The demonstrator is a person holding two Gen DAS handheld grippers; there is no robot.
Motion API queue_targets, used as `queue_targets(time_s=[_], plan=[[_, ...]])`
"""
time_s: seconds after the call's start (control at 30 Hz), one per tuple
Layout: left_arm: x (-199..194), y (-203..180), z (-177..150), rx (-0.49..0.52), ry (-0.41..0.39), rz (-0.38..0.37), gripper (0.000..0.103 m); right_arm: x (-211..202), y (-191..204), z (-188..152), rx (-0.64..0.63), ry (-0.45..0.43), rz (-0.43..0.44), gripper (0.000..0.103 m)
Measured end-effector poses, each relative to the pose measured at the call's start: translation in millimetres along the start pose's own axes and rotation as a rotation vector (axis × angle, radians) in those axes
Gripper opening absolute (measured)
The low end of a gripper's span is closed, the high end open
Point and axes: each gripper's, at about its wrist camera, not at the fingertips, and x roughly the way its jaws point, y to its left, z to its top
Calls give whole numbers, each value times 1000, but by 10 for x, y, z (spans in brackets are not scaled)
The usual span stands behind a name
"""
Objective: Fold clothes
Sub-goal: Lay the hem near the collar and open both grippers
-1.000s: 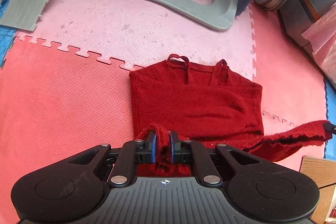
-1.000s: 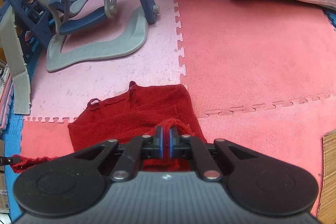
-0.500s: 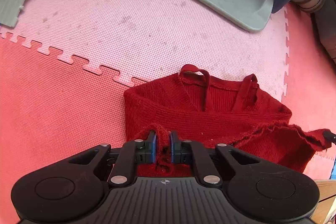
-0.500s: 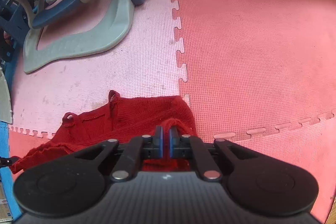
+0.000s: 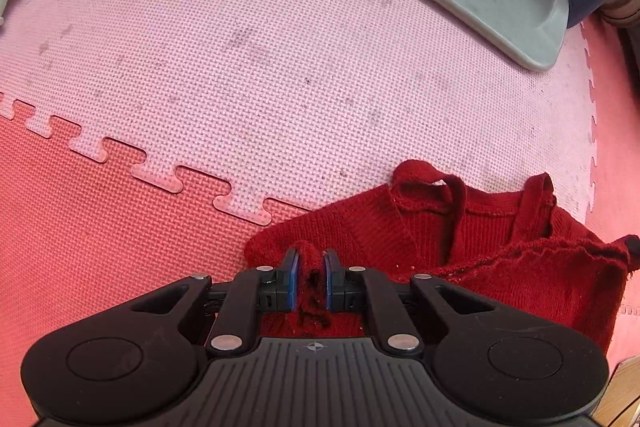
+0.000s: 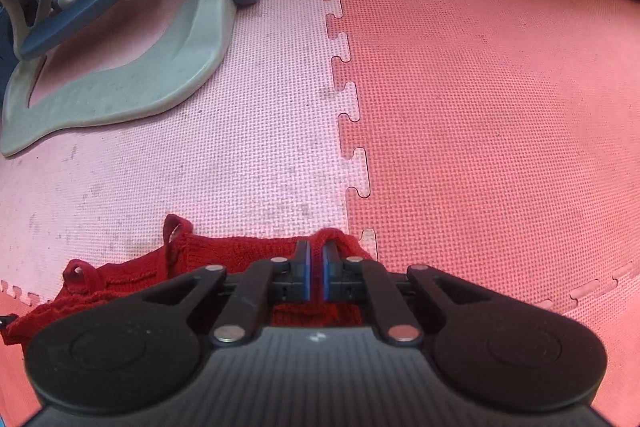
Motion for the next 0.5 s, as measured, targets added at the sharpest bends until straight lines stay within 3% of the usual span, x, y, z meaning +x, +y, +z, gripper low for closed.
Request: queue_targets(time_s=[0.13,0.5], plan=[[51,40,74,3,-15,22,7,106,12,42,-6,-19,-6,6],[198,26,395,27,-15,92,6,330,51,207,32,-23,-33,6]])
